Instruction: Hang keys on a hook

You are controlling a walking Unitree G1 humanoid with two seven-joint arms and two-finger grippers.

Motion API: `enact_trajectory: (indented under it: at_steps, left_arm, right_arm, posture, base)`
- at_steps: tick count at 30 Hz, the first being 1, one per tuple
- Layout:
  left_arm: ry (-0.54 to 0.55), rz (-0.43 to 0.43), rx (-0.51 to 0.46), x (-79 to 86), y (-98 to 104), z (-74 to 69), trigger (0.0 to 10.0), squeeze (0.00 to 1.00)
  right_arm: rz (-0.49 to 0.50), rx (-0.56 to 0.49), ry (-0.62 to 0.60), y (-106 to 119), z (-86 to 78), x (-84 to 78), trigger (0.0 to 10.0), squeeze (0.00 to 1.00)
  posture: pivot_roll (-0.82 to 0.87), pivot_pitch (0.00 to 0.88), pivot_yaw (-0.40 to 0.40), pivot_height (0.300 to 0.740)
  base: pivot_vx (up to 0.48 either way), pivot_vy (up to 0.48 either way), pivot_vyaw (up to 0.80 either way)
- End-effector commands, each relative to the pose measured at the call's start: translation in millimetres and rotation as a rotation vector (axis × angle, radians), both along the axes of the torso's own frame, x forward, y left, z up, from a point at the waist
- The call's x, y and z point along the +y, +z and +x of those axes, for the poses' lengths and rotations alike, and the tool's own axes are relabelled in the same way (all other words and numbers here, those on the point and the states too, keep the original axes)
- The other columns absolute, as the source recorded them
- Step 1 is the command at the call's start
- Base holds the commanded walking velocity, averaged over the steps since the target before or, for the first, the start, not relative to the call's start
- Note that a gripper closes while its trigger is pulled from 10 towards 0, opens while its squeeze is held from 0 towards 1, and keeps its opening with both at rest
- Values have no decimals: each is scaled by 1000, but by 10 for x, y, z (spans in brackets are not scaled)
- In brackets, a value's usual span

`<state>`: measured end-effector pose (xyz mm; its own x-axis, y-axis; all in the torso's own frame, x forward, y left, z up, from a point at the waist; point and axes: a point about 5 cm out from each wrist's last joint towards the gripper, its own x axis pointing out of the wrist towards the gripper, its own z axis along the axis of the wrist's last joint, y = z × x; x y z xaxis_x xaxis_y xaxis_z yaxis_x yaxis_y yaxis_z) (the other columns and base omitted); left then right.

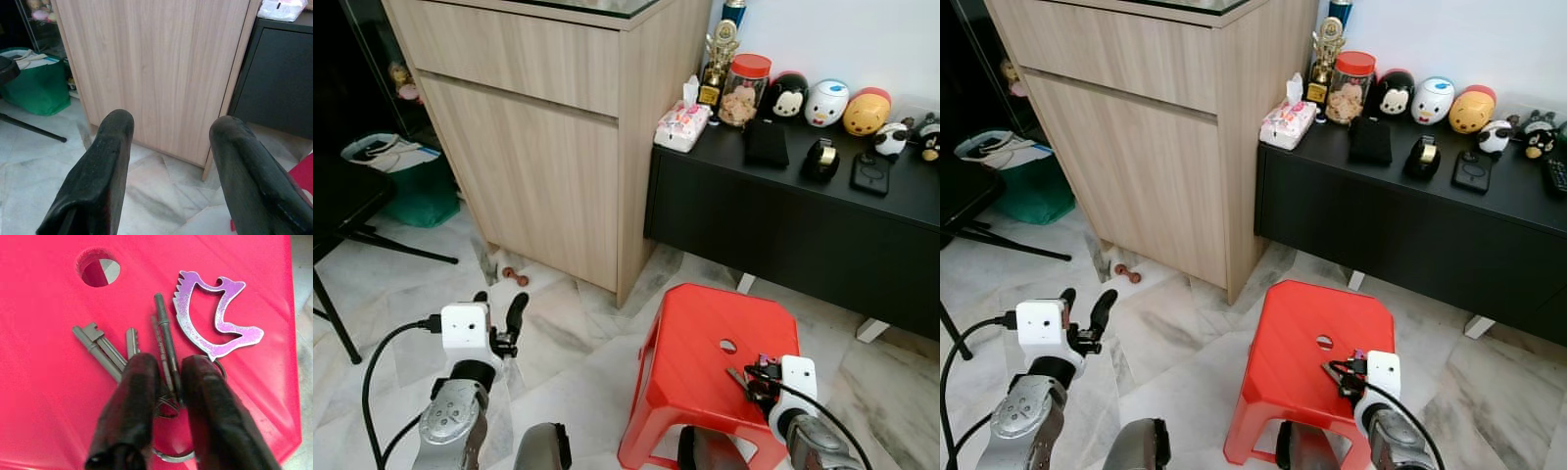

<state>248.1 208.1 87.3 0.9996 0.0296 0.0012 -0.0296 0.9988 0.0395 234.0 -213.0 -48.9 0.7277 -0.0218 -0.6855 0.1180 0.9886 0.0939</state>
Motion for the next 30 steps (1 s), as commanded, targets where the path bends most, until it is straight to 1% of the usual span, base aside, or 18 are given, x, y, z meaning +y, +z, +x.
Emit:
enact_trajectory:
  at_steps: [1, 6, 10, 14, 15, 17, 18, 20, 21, 22, 23, 24, 25, 26, 27, 30]
  left_arm:
    - [-4, 0, 23, -12, -36, 4, 10000, 0]
    - [-4, 1, 23, -9, -36, 9, 10000, 0]
    - [-1, 3, 23, -5, -37, 13, 10000, 0]
    - [-2, 2, 24, -5, -43, 15, 10000, 0]
    - [-1, 2, 23, -4, -44, 15, 10000, 0]
    - [-1, 2, 23, -4, -44, 16, 10000, 0]
    - [0, 1, 23, -5, -46, 16, 10000, 0]
    - [0, 1, 23, -6, -47, 15, 10000, 0]
    - [1, 1, 23, -7, -48, 14, 10000, 0]
    - [1, 1, 23, -7, -48, 14, 10000, 0]
    - [1, 1, 24, -9, -50, 13, 10000, 0]
    - [1, 1, 24, -9, -50, 13, 10000, 0]
    - [2, 0, 24, -7, -52, 13, 10000, 0]
    - [2, 0, 24, -7, -52, 13, 10000, 0]
    - [2, 0, 24, -7, -53, 15, 10000, 0]
    - [3, -1, 24, -8, -57, 19, 10000, 0]
  right_arm:
    - [-1, 50, -10, -69, -93, -6, 0, 0]
    - [-8, 44, -11, -64, -88, -10, 0, 0]
    - [-1, -30, -40, -1, -21, -36, 0, 0]
    - [1, -74, -51, 57, 44, -65, 0, 0]
    - [13, -107, -63, 100, 89, -82, 0, 0]
    - [15, -118, -65, 113, 103, -88, 0, 0]
    - [19, -162, -79, 170, 155, -120, 0, 0]
    - [22, -204, -90, 228, 206, -154, 0, 0]
    - [28, -253, -94, 287, 254, -167, 0, 0]
    - [28, -253, -94, 287, 254, -167, 0, 0]
    - [33, -320, -90, 364, 312, -169, 0, 0]
    - [33, -320, -90, 364, 312, -169, 0, 0]
    - [36, -392, -75, 450, 371, -167, 0, 0]
    - [36, -392, -75, 450, 371, -167, 0, 0]
    - [39, -451, -61, 526, 416, -169, 0, 0]
    - [29, -520, -41, 613, 459, -161, 0, 0]
  posture:
    - [27, 54, -52, 610]
    - [28, 53, -53, 610]
    - [27, 50, -52, 610]
    - [26, 49, -53, 610]
    - [26, 49, -52, 610]
    - [26, 49, -52, 610]
    - [27, 50, -53, 610]
    - [27, 50, -53, 610]
    - [26, 49, -54, 610]
    - [26, 49, -54, 610]
    - [26, 50, -54, 610]
    - [26, 50, -54, 610]
    - [22, 49, -55, 610]
    - [22, 49, -55, 610]
    - [21, 51, -55, 610]
    - [20, 51, -54, 610]
  base:
    - [0, 0, 0]
    - [0, 0, 0]
    - [0, 0, 0]
    - [0, 0, 0]
    - [0, 0, 0]
    - [0, 0, 0]
    - [0, 0, 0]
    - [0, 0, 0]
    - [0, 0, 0]
    - [0, 0, 0]
    - [0, 0, 0]
    - [0, 0, 0]
    - [0, 0, 0]
    - [0, 0, 0]
    - [0, 0, 0]
    - [0, 0, 0]
